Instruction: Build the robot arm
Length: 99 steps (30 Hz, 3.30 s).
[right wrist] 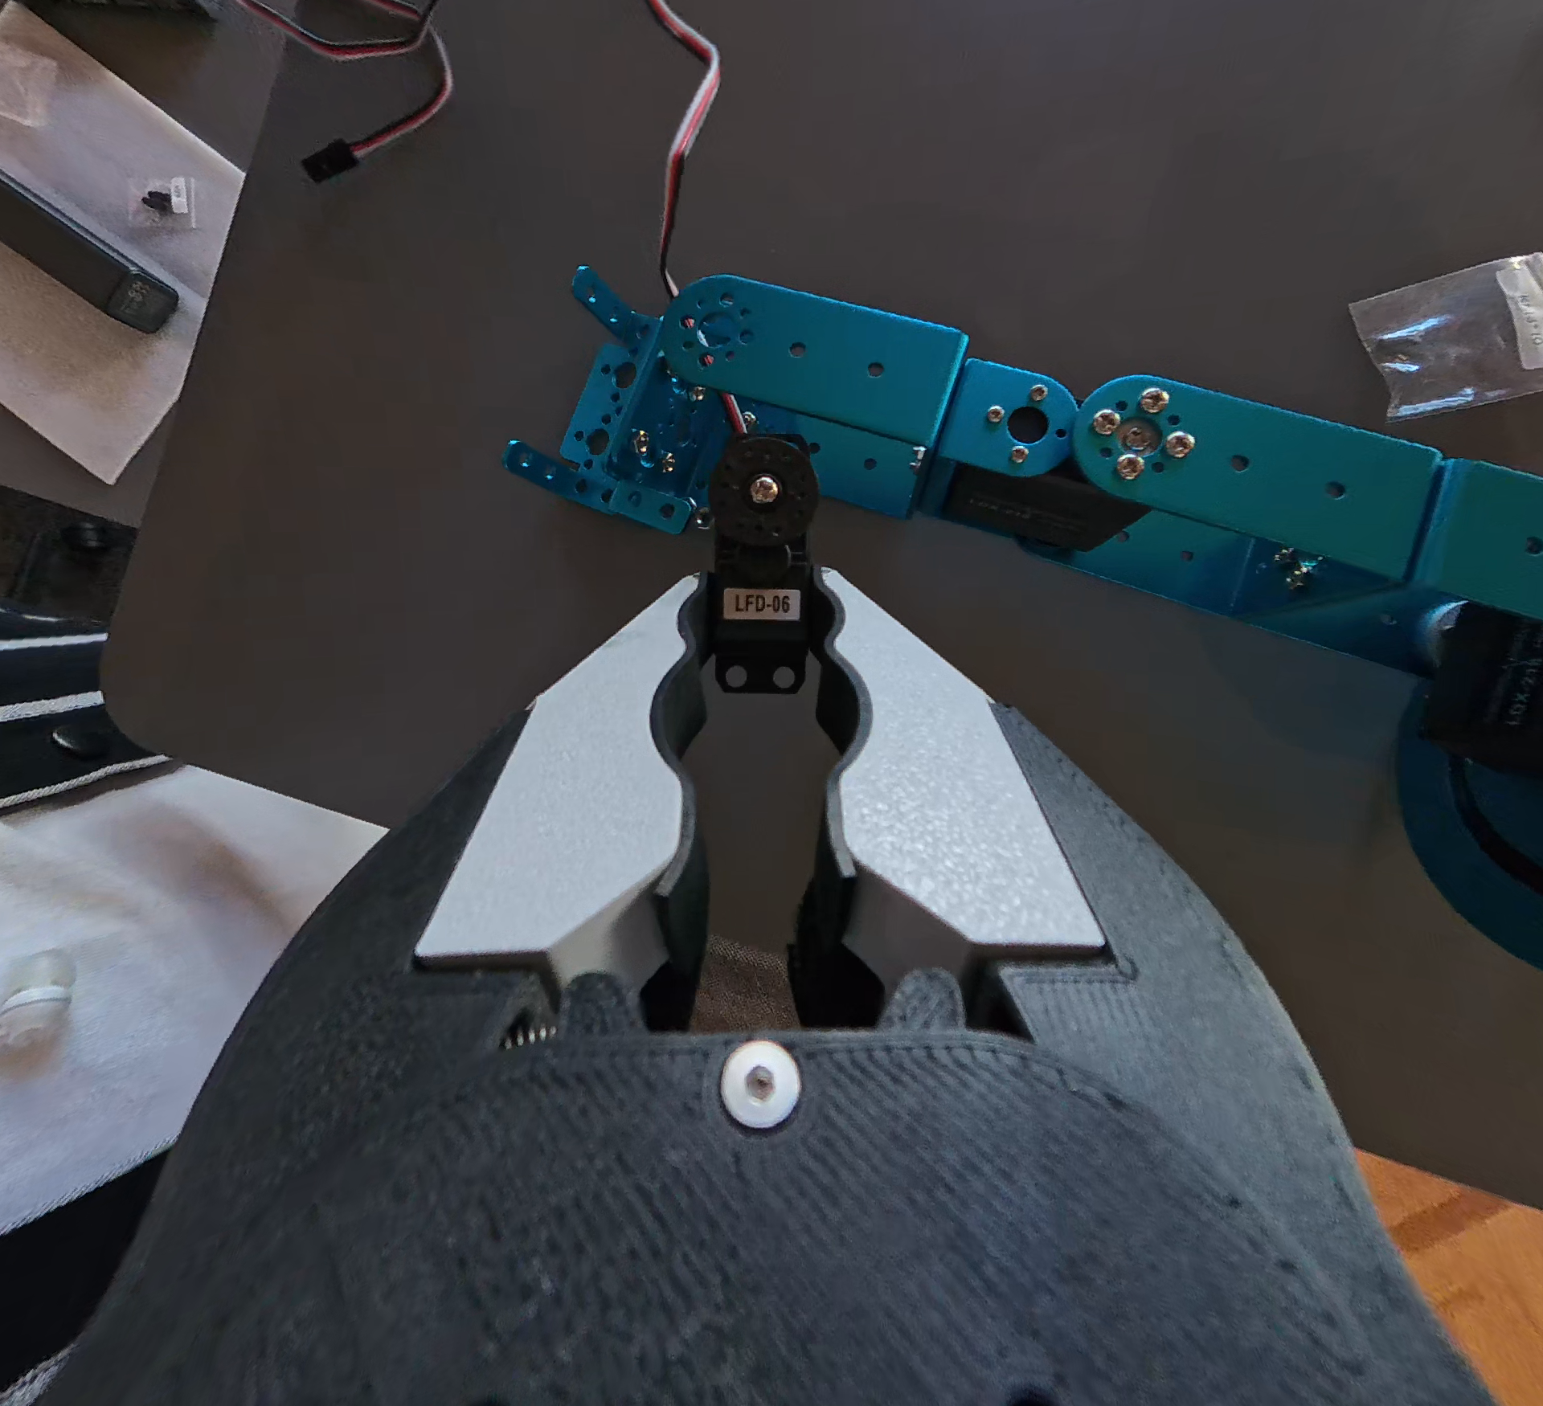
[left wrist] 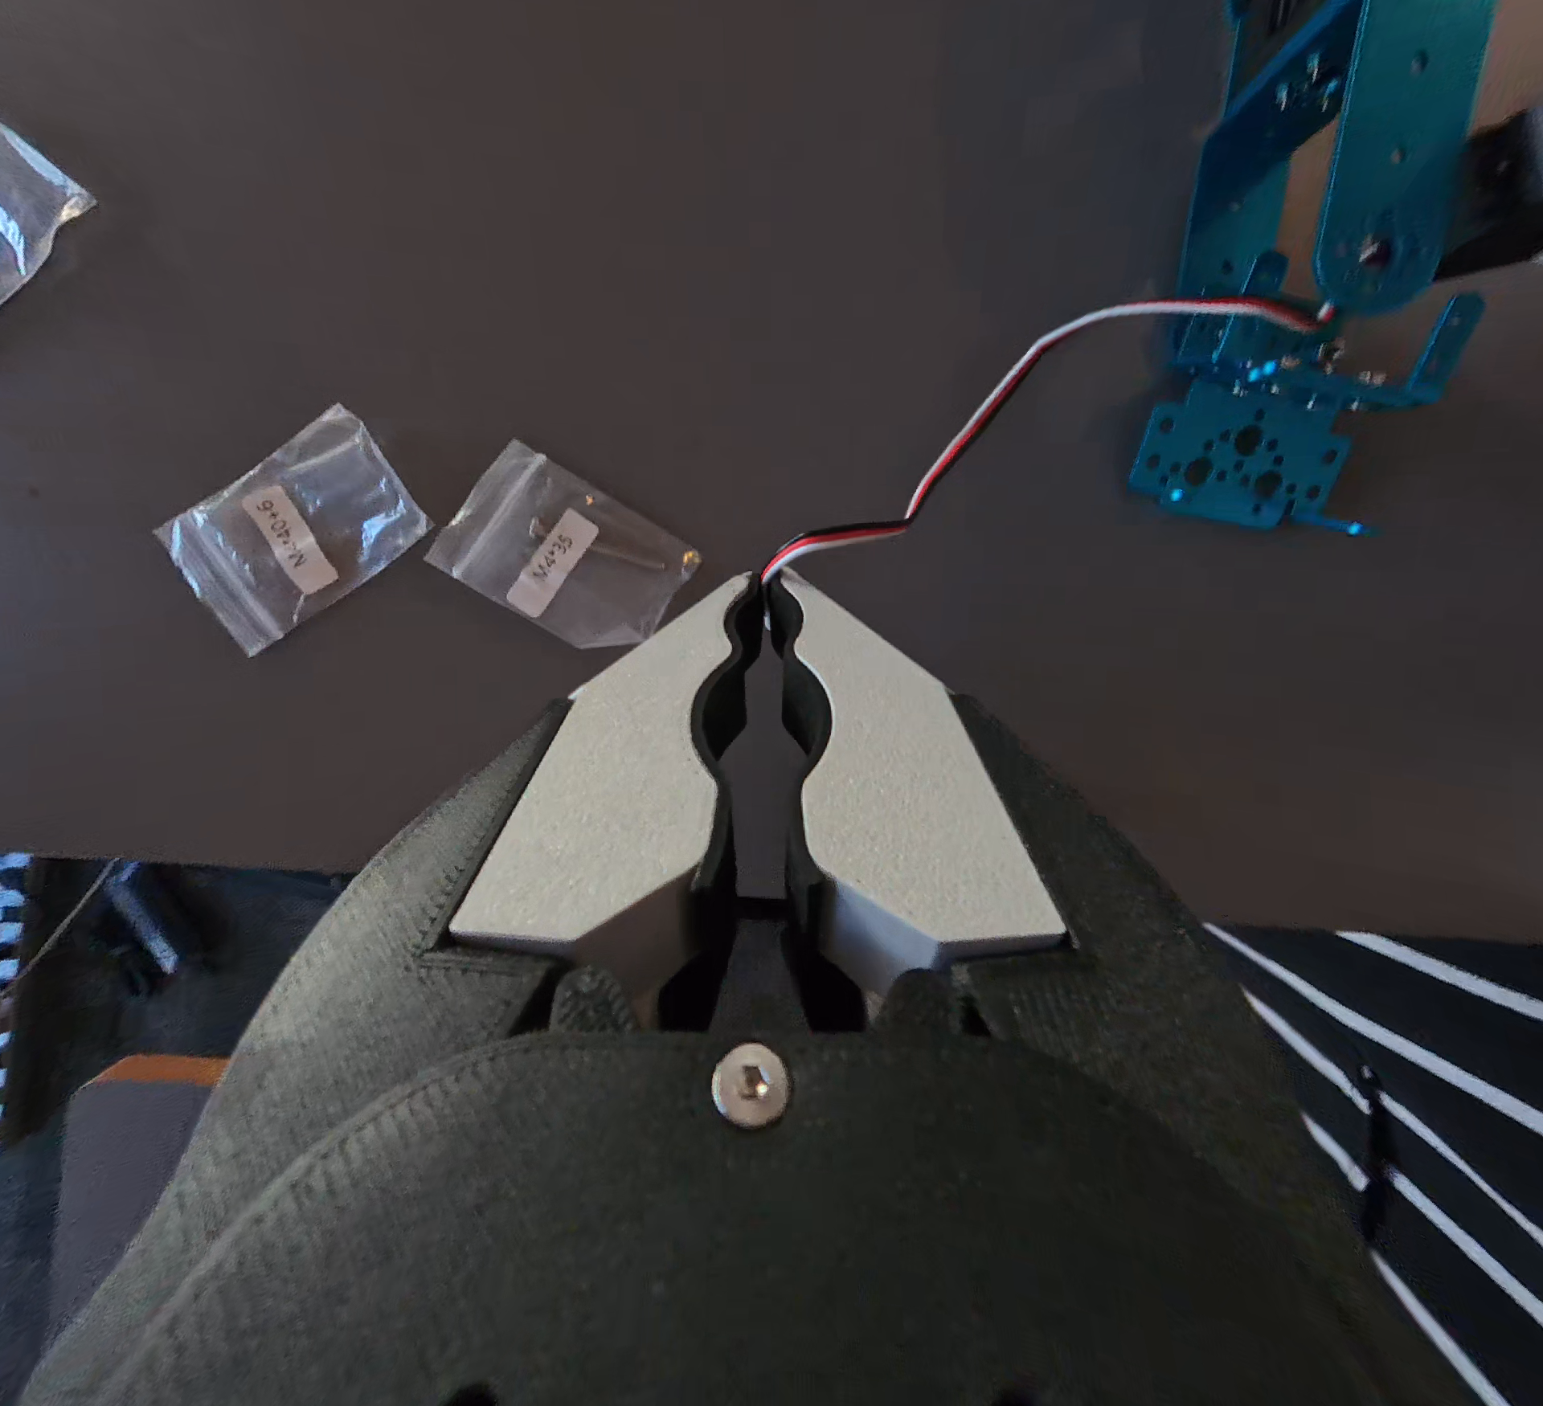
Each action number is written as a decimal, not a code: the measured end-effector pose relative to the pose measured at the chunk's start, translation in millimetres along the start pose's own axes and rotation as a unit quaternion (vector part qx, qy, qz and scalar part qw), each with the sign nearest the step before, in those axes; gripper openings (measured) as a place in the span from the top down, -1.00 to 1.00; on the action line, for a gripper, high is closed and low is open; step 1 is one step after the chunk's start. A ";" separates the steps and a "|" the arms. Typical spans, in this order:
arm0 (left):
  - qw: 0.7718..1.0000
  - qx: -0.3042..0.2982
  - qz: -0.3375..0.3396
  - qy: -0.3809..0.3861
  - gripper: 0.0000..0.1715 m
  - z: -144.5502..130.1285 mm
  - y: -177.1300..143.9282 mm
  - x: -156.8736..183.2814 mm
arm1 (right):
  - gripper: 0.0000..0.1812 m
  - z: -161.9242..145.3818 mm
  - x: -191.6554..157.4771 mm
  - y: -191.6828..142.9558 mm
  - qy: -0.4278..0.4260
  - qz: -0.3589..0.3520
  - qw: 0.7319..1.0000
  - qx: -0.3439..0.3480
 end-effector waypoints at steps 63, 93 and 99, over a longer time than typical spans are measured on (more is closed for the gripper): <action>0.998 -0.013 -0.052 0.027 0.90 71.3 29.4 -8.4 | 0.77 -4.8 4.1 14.0 0.044 -0.013 0.998 0.039; 0.961 0.172 -0.217 -0.008 0.01 21.4 38.7 98.8 | 0.77 -1.5 -0.2 20.7 0.035 -0.012 0.999 0.036; 0.969 0.172 -0.167 0.065 0.07 19.3 43.5 118.3 | 0.77 0.1 0.3 21.2 0.036 -0.010 0.999 0.037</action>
Point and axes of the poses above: each gripper's, where its closed fingertips meet, y out along the fingers, z out of its top, x = y × z across the jaws, the point moved 5 cm from there along -y, back along the fingers, and after that the axes turned 9 degrees about x, right-handed, at the moved point
